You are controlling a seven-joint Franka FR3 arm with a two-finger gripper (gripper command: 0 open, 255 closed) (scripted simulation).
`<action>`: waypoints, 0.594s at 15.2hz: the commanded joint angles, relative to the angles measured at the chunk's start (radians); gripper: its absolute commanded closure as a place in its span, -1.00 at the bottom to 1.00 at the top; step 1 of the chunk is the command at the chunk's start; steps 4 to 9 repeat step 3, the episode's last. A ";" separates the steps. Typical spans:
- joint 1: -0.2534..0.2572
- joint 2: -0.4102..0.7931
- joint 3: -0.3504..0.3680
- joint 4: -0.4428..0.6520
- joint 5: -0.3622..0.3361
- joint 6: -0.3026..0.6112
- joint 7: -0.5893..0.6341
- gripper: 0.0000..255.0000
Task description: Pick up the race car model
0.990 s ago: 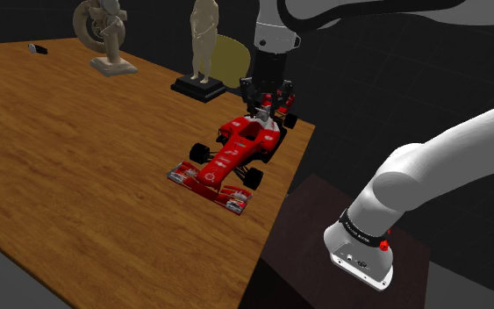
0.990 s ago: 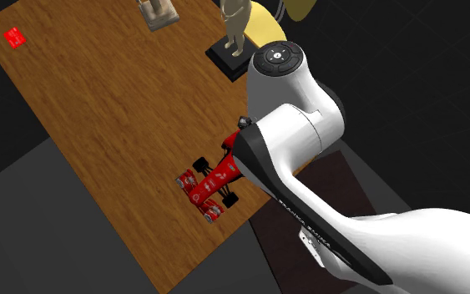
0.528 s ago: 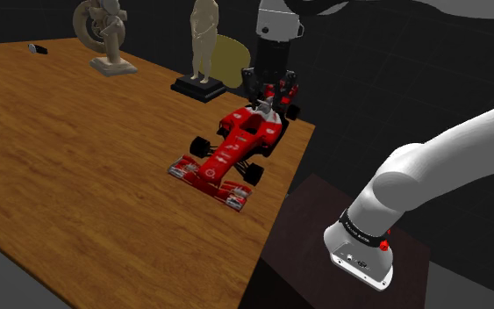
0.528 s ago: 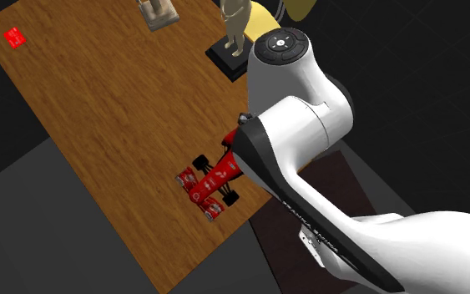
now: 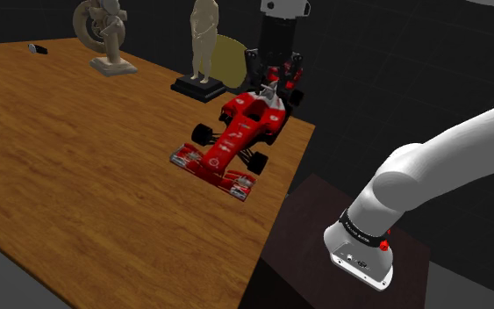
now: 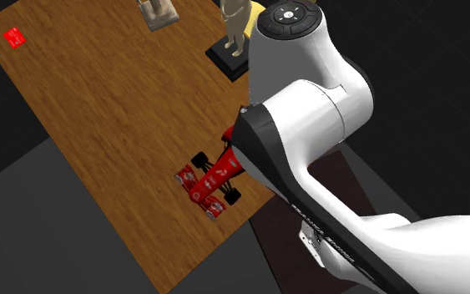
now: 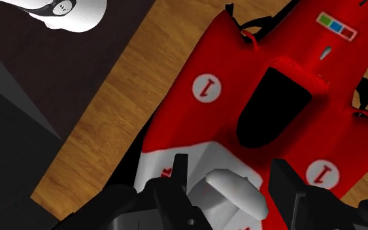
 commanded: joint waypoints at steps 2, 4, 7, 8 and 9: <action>-0.002 0.002 -0.003 0.032 -0.002 -0.028 0.000 1.00; -0.002 0.002 -0.003 0.032 -0.002 -0.028 0.000 1.00; -0.002 0.002 -0.003 0.032 -0.002 -0.028 0.000 1.00; -0.002 0.002 -0.003 0.032 -0.002 -0.028 0.000 1.00; -0.002 0.002 -0.003 0.032 -0.002 -0.028 0.000 1.00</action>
